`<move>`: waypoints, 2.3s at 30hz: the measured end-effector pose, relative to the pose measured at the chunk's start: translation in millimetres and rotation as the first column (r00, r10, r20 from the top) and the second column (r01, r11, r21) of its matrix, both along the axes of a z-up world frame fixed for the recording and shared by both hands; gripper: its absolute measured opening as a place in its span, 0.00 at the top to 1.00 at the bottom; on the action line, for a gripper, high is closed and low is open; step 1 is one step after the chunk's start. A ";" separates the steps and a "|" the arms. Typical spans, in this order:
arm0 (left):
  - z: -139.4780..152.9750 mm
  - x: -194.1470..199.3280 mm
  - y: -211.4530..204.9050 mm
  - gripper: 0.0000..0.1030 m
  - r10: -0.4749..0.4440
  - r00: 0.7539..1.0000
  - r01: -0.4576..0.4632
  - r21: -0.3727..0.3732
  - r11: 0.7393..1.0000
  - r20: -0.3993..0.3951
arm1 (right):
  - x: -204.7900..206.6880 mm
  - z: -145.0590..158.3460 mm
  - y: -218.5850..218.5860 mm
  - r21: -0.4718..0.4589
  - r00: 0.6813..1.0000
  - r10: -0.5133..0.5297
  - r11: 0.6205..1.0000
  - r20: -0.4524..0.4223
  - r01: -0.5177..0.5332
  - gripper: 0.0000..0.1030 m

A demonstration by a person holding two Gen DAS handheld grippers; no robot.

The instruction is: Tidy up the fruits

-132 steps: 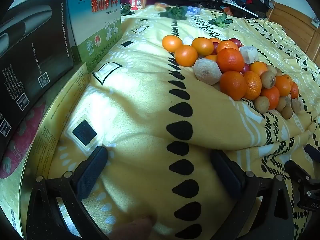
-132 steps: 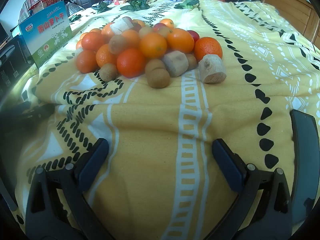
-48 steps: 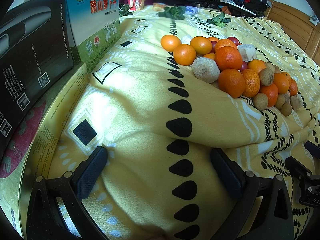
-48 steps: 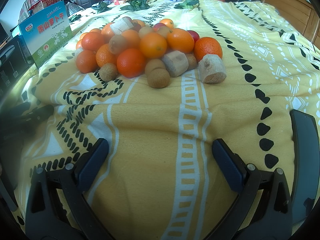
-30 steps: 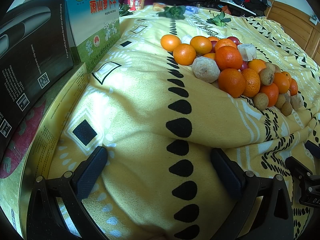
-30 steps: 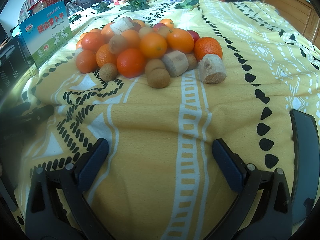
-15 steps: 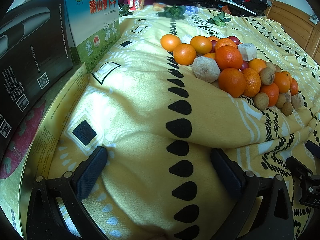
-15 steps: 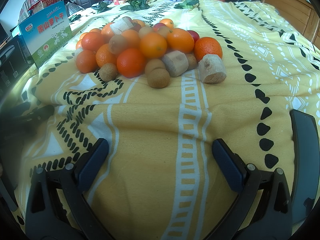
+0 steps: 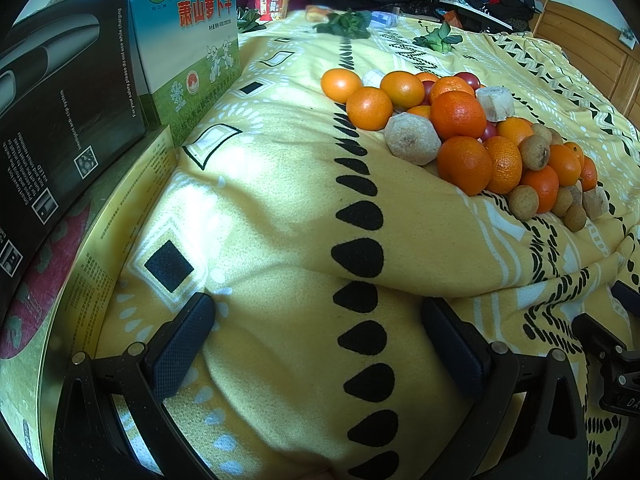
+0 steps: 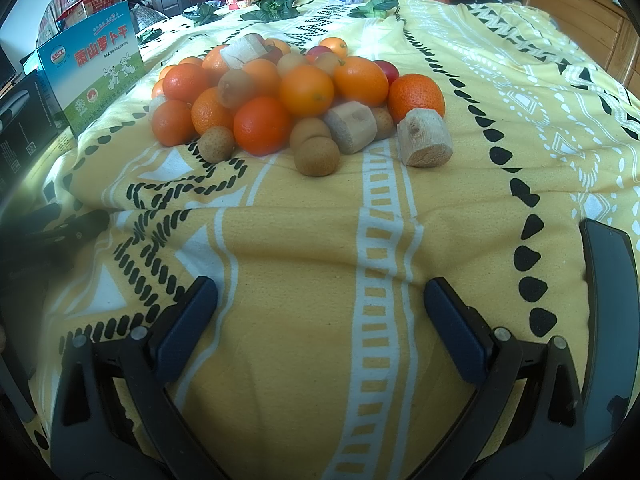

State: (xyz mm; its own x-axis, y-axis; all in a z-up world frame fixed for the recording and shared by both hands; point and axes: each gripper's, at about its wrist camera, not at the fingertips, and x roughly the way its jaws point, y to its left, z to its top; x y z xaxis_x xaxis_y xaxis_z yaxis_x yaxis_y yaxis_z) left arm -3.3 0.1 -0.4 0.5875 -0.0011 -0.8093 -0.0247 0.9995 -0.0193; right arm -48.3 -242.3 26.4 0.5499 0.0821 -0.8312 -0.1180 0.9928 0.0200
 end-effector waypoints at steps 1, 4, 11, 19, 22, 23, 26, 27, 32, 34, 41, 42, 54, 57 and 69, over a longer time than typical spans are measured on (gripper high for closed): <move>0.0 -0.1 0.1 0.00 0.000 1.000 0.000 0.000 1.000 0.000 | 0.0 0.0 0.0 0.000 1.000 0.000 1.000 0.000 0.000 0.00; 0.1 0.1 0.0 0.00 0.000 1.000 0.000 0.000 1.000 0.000 | 0.0 -0.1 0.0 0.000 1.000 0.000 1.000 0.000 0.000 0.00; 0.0 -0.3 0.3 0.00 0.000 1.000 0.000 -0.001 1.000 0.000 | 0.0 0.0 -0.3 0.000 1.000 0.000 1.000 0.000 0.000 0.00; -0.3 -0.4 -0.2 0.00 0.000 1.000 0.000 -0.002 1.000 0.001 | 1.3 -1.2 2.3 -0.015 1.000 0.000 1.000 -0.004 0.000 0.00; -1.4 -1.3 0.5 0.00 0.000 1.000 0.000 -0.004 1.000 0.001 | -0.7 0.4 -0.1 -0.001 1.000 -0.001 1.000 -0.001 0.001 0.00; -1.7 -1.6 0.4 0.00 0.000 1.000 0.000 -0.004 1.000 0.001 | -0.2 0.1 0.9 -0.008 1.000 0.000 1.000 0.000 0.000 0.00; -1.9 -1.3 -0.3 0.00 0.000 1.000 0.000 -0.003 1.000 0.000 | 1.6 -1.4 0.5 -0.006 1.000 0.001 1.000 -0.005 -0.001 0.00; -1.6 -0.6 -0.2 0.00 0.001 1.000 -0.001 -0.002 1.000 0.000 | 3.1 -1.1 1.4 -0.011 1.000 0.003 1.000 -0.012 -0.003 0.00; -0.9 -0.2 -0.9 0.00 0.000 1.000 0.000 -0.001 1.000 0.000 | 9.6 -0.6 -0.5 0.012 0.999 0.022 1.000 -0.049 -0.021 0.00; -0.7 -0.4 -1.0 0.00 0.000 1.000 0.000 -0.002 1.000 0.000 | 11.6 12.1 -11.3 0.142 0.992 0.065 0.989 -0.109 -0.049 0.00; 0.2 0.1 -0.3 0.00 -0.001 1.000 0.001 -0.006 1.000 0.000 | 36.1 89.0 -87.2 0.534 0.991 -0.078 0.845 0.109 0.008 0.09; 0.2 0.1 -0.3 0.00 -0.001 1.000 0.001 -0.007 1.000 0.001 | 51.8 82.1 -104.7 0.605 0.991 -0.111 0.795 0.070 0.046 0.10; 1.1 -0.6 0.3 0.00 -0.001 1.000 0.001 -0.012 1.000 0.001 | 131.8 -3.7 -136.7 0.759 0.975 -0.188 0.616 -0.116 0.209 0.33; 1.4 -0.8 0.2 0.00 -0.001 1.000 0.001 -0.014 1.000 0.001 | 132.0 0.5 -127.2 0.733 0.977 -0.194 0.651 -0.092 0.198 0.20; 1.9 -1.5 -0.8 0.00 0.000 1.000 0.000 -0.012 1.000 0.000 | 93.7 71.5 -32.3 0.771 0.994 0.106 0.633 0.002 -0.069 0.12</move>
